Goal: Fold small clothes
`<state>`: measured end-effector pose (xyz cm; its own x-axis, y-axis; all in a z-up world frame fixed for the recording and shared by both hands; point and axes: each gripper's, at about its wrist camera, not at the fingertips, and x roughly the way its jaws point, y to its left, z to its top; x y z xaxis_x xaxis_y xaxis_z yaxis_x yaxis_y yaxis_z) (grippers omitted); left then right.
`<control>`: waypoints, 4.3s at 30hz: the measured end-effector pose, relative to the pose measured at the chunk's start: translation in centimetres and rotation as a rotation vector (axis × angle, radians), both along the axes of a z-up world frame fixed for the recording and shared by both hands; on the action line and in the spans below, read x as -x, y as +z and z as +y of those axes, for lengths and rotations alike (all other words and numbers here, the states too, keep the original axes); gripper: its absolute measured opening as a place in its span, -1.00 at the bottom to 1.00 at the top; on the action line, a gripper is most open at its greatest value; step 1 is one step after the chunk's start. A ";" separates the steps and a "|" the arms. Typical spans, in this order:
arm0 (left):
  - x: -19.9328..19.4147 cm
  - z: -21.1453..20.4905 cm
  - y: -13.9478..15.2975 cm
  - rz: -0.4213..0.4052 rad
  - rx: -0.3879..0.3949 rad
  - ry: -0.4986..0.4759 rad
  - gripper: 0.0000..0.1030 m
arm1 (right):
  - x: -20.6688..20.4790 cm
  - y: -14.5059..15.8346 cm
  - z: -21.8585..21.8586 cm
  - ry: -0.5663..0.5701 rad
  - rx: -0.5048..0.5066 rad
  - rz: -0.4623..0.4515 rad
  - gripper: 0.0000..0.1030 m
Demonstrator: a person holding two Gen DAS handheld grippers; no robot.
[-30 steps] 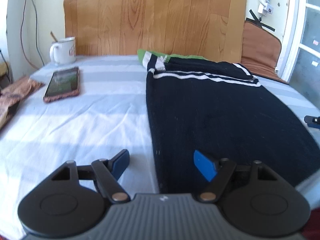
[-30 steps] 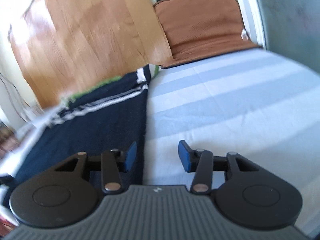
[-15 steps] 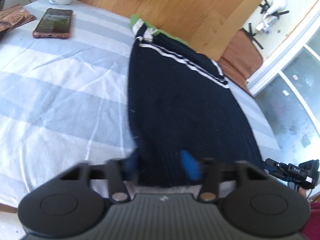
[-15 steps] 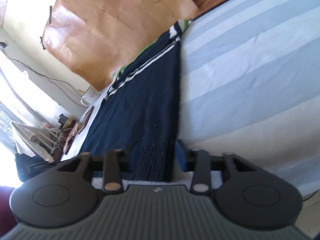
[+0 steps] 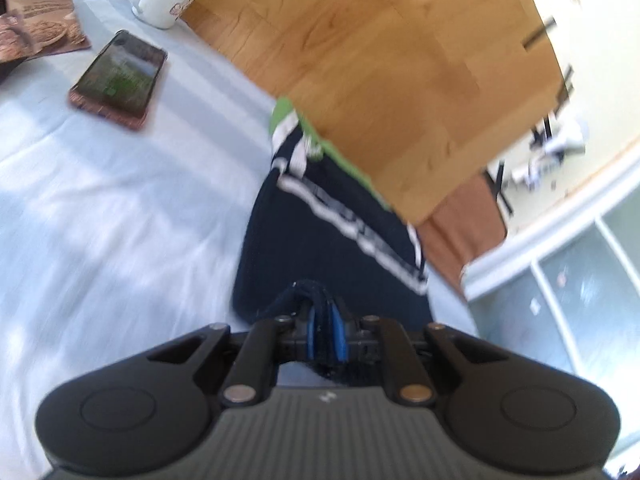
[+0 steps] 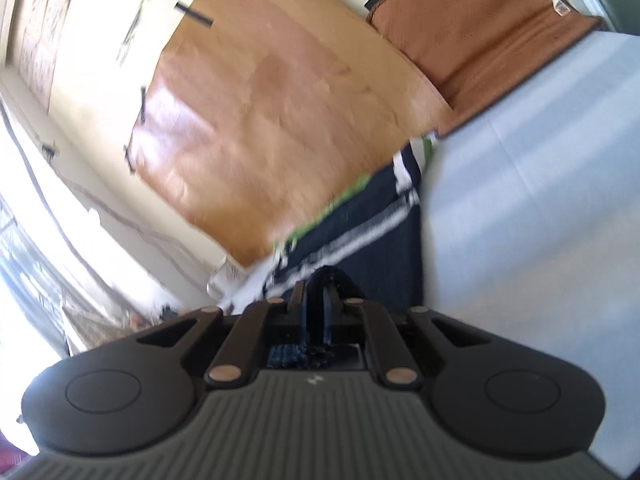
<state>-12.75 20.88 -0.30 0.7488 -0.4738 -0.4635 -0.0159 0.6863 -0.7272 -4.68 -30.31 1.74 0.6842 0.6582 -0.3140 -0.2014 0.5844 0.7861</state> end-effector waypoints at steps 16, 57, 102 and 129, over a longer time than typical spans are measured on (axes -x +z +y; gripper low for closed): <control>-11.2 -2.0 -0.9 -0.048 -0.180 0.069 -0.54 | -8.4 -2.6 5.0 -0.063 0.166 0.038 -0.45; -9.9 -7.9 -3.3 -0.144 -0.410 -0.095 -0.27 | -12.9 -4.7 20.1 0.172 0.288 0.030 -0.40; -9.7 -8.7 -3.1 -0.157 -0.464 -0.100 -0.04 | -6.9 -5.7 3.9 -0.227 0.175 0.066 -0.15; -9.5 -1.0 -4.8 0.040 0.067 -0.006 0.37 | -2.1 -4.9 1.3 -0.193 0.004 0.310 0.24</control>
<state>-3.30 19.86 -5.13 0.7269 -0.5096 -0.4602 -0.0419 0.6361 -0.7705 -2.58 -28.98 -3.20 0.6675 0.5247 -0.5283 0.1607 0.5913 0.7903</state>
